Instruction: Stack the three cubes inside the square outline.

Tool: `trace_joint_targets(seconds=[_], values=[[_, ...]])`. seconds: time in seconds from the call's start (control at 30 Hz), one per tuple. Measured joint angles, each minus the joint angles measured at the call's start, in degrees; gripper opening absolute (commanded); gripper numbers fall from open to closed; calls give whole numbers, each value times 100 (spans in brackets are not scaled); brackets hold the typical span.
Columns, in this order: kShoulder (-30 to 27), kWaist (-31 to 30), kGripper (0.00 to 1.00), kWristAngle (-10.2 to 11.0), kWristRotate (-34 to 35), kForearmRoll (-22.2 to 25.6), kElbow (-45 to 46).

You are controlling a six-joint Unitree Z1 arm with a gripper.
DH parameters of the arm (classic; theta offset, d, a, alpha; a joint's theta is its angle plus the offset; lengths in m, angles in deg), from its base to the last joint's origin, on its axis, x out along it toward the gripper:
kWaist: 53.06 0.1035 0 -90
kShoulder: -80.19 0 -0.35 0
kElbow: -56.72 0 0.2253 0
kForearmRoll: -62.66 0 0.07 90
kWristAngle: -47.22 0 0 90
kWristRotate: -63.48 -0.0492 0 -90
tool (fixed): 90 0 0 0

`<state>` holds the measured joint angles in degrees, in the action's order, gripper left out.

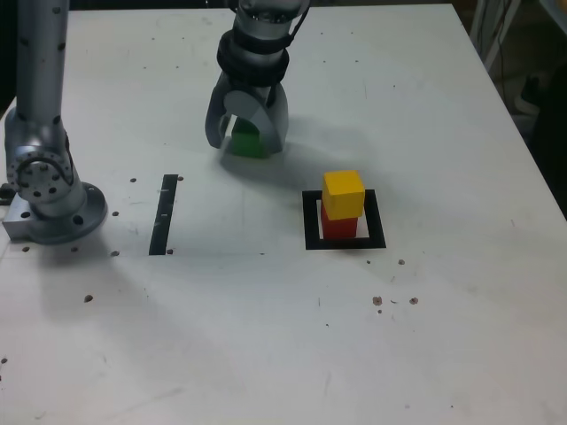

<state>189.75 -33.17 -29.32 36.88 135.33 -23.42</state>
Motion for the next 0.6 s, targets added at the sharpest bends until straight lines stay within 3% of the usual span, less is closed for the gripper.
trace_joint_targets(seconds=[0.1, 0.6], values=[[27, 5, 17, -2, 12, 0, -36], [167, 42, 7, -17, 20, 0, -52]])
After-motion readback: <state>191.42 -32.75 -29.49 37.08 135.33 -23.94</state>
